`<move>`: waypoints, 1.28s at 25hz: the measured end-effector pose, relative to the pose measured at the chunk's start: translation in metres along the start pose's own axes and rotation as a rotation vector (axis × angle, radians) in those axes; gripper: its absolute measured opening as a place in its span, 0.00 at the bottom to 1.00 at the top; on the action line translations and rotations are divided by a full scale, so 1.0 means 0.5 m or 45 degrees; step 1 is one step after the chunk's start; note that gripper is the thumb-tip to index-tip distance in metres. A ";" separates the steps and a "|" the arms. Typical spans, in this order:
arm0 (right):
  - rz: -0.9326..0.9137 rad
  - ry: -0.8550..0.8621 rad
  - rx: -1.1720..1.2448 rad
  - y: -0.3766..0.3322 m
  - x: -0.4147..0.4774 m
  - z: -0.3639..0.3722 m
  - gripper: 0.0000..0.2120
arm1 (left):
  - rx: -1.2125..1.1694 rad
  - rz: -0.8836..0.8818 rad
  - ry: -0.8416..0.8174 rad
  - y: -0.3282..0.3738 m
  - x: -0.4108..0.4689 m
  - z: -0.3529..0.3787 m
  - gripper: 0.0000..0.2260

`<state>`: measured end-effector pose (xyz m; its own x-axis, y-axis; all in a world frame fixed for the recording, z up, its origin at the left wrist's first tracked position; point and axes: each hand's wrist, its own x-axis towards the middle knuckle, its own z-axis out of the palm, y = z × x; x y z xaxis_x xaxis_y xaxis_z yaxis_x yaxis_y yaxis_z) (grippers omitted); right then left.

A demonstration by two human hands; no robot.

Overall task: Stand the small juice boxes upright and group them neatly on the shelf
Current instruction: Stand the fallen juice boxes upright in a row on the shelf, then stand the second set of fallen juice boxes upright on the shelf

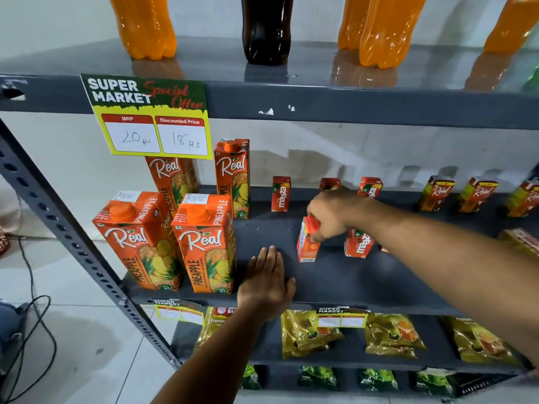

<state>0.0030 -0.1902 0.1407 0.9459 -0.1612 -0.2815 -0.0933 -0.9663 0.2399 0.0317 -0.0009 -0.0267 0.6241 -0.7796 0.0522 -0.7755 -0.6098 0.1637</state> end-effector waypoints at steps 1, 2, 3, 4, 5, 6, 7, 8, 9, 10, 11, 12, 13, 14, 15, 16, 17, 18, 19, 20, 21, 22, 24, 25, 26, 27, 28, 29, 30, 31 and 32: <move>0.107 0.005 0.001 -0.002 0.001 0.001 0.23 | 0.006 0.004 0.002 -0.001 0.000 0.000 0.33; 0.203 0.022 -0.014 -0.007 0.003 0.003 0.27 | 0.012 0.003 0.005 -0.001 -0.001 0.001 0.33; 0.289 0.037 -0.030 -0.013 0.006 0.005 0.30 | 0.014 -0.002 0.010 -0.001 -0.001 0.000 0.33; 0.364 0.043 -0.031 -0.021 0.008 0.005 0.32 | 0.013 -0.009 0.014 -0.002 -0.002 0.000 0.33; 0.421 0.035 -0.021 -0.031 0.010 0.005 0.33 | 0.012 -0.015 0.013 -0.002 -0.003 -0.001 0.33; 0.454 0.018 0.000 -0.038 0.011 0.005 0.35 | 0.012 -0.019 0.010 -0.002 -0.003 -0.001 0.33; 0.472 0.001 0.023 -0.044 0.009 0.006 0.37 | 0.013 -0.020 0.012 0.000 -0.003 -0.001 0.33; 0.476 -0.007 0.048 -0.045 0.006 0.007 0.39 | 0.017 -0.023 0.014 0.001 -0.003 -0.001 0.33; 0.464 0.009 0.091 -0.040 0.001 0.006 0.40 | 0.026 -0.026 0.012 0.001 -0.004 -0.003 0.33; 0.445 0.056 0.171 -0.030 -0.007 0.004 0.42 | 0.039 -0.023 0.005 -0.001 -0.006 -0.008 0.32; 0.432 0.138 0.284 -0.011 -0.021 -0.001 0.43 | 0.049 -0.015 -0.011 -0.001 -0.009 -0.013 0.32; 0.431 0.250 0.392 0.017 -0.040 -0.005 0.42 | 0.054 -0.006 -0.022 -0.005 -0.013 -0.018 0.31; 0.456 0.380 0.471 0.056 -0.062 -0.005 0.41 | 0.048 0.005 -0.004 -0.009 -0.022 -0.024 0.31; 0.510 0.489 0.519 0.113 -0.094 0.005 0.39 | 0.012 0.025 0.083 -0.002 -0.031 -0.026 0.31; 0.558 0.537 0.534 0.176 -0.133 0.022 0.35 | -0.033 0.041 0.197 0.014 -0.043 -0.028 0.32; 0.596 0.524 0.532 0.244 -0.177 0.050 0.30 | -0.072 0.072 0.305 0.044 -0.055 -0.027 0.31; 0.630 0.476 0.527 0.314 -0.225 0.085 0.26 | -0.102 0.136 0.393 0.090 -0.063 -0.023 0.29; 0.688 0.424 0.535 0.383 -0.278 0.126 0.21 | -0.126 0.229 0.431 0.152 -0.066 -0.012 0.27; 0.768 0.378 0.576 0.446 -0.333 0.170 0.17 | -0.150 0.333 0.421 0.226 -0.062 0.004 0.26; 0.862 0.349 0.648 0.498 -0.384 0.212 0.16 | -0.179 0.407 0.382 0.301 -0.053 0.017 0.25; 0.951 0.327 0.731 0.541 -0.429 0.254 0.15 | -0.209 0.438 0.344 0.373 -0.035 0.025 0.25; 1.029 0.292 0.786 0.578 -0.473 0.295 0.12 | -0.230 0.441 0.326 0.446 -0.010 0.033 0.25; 1.120 0.183 0.844 0.630 -0.524 0.374 0.12 | -0.229 0.393 0.270 0.560 0.049 0.045 0.26; 1.144 0.153 0.907 0.644 -0.532 0.414 0.16 | -0.207 0.344 0.228 0.599 0.075 0.055 0.27; 1.166 0.142 0.974 0.653 -0.535 0.449 0.19 | -0.172 0.285 0.195 0.628 0.098 0.069 0.27; 1.182 0.155 1.019 0.656 -0.534 0.478 0.22 | -0.131 0.220 0.160 0.645 0.116 0.084 0.28; 1.199 0.184 1.047 0.655 -0.532 0.501 0.23 | -0.090 0.160 0.125 0.654 0.124 0.096 0.28; 1.215 0.236 1.069 0.651 -0.528 0.523 0.23 | -0.057 0.115 0.107 0.654 0.126 0.105 0.28; 1.227 0.295 1.081 0.648 -0.524 0.542 0.22 | -0.028 0.085 0.109 0.651 0.126 0.111 0.29; 1.229 0.346 1.082 0.648 -0.522 0.557 0.21 | -0.001 0.065 0.110 0.652 0.127 0.114 0.29; 1.225 0.378 1.077 0.650 -0.521 0.568 0.20 | 0.013 0.048 0.093 0.654 0.128 0.117 0.30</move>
<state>-0.3622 -0.5192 0.0280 0.4141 -0.9062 -0.0857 -0.8258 -0.3344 -0.4542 -0.1875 -0.2585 -0.0272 0.5994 -0.7899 0.1300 -0.7993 -0.5819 0.1499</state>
